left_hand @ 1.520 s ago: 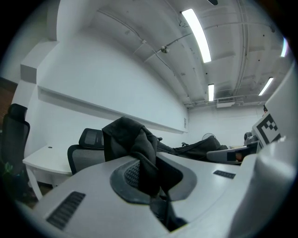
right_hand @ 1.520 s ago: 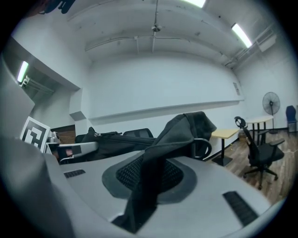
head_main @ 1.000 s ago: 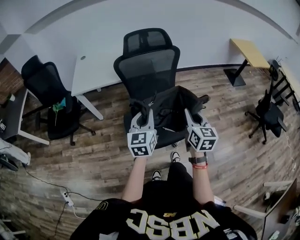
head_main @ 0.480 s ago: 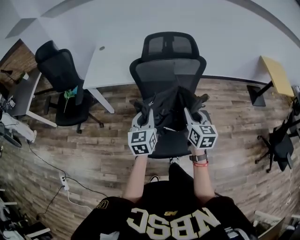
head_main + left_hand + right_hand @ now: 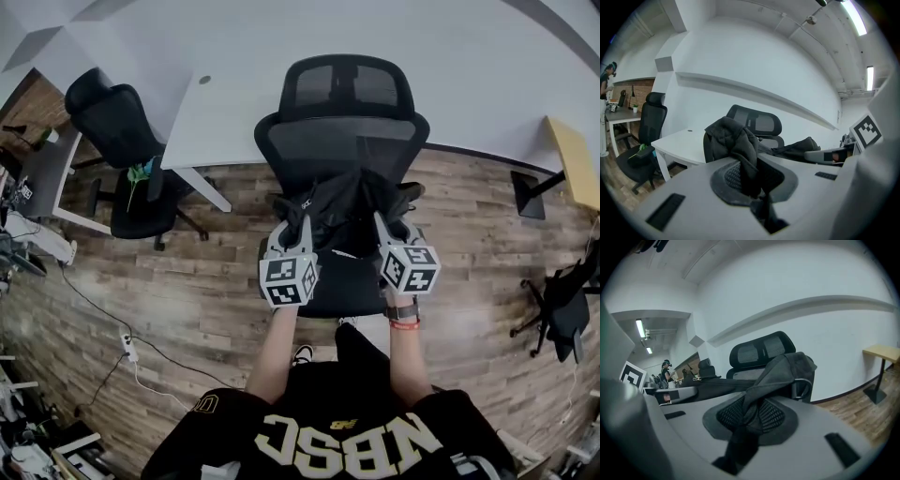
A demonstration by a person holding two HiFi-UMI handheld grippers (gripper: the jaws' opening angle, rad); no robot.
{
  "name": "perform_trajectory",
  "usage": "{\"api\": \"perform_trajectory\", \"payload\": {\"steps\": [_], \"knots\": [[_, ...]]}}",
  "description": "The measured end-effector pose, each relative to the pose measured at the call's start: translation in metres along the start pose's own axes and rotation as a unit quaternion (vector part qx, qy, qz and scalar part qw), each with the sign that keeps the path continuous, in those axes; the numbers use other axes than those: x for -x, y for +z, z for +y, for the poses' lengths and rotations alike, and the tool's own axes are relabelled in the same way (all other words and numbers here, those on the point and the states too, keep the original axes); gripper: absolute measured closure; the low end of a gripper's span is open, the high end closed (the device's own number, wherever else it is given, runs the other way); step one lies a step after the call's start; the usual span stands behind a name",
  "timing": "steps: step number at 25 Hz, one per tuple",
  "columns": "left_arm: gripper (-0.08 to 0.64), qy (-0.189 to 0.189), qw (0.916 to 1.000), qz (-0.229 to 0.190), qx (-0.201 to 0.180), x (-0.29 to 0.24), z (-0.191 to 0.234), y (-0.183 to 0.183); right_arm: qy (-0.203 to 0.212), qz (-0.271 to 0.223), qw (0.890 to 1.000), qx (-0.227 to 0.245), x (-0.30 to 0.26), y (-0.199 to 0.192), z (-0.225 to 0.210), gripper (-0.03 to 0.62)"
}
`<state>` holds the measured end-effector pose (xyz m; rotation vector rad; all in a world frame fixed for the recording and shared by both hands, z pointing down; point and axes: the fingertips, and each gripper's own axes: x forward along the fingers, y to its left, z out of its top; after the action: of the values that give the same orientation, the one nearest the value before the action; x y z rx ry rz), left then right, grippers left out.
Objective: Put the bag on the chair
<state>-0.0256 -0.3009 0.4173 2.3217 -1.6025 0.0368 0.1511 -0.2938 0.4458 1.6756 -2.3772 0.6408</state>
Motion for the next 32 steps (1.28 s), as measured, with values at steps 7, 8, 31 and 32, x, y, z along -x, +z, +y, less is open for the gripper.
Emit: {"api": "perform_trajectory", "payload": {"steps": [7,8,31,32], "knots": [[0.534,0.017,0.9988,0.045,0.013,-0.033,0.006,-0.043,-0.001,0.042,0.999,-0.021,-0.031,-0.03,-0.031,0.523],[0.534,0.019,0.9984,0.052,0.014,-0.035,0.007,-0.051,-0.002,0.049,0.998,-0.025,-0.034,-0.036,-0.035,0.523],[0.534,0.088,0.9769,0.185,0.06,-0.074,0.04,-0.186,0.018,0.196,0.976,-0.093,-0.095,-0.181,-0.088,0.512],[0.534,0.092,0.9754,0.19,0.064,-0.077,0.043,-0.193,0.018,0.203,0.974,-0.095,-0.097,-0.188,-0.09,0.512]]}}
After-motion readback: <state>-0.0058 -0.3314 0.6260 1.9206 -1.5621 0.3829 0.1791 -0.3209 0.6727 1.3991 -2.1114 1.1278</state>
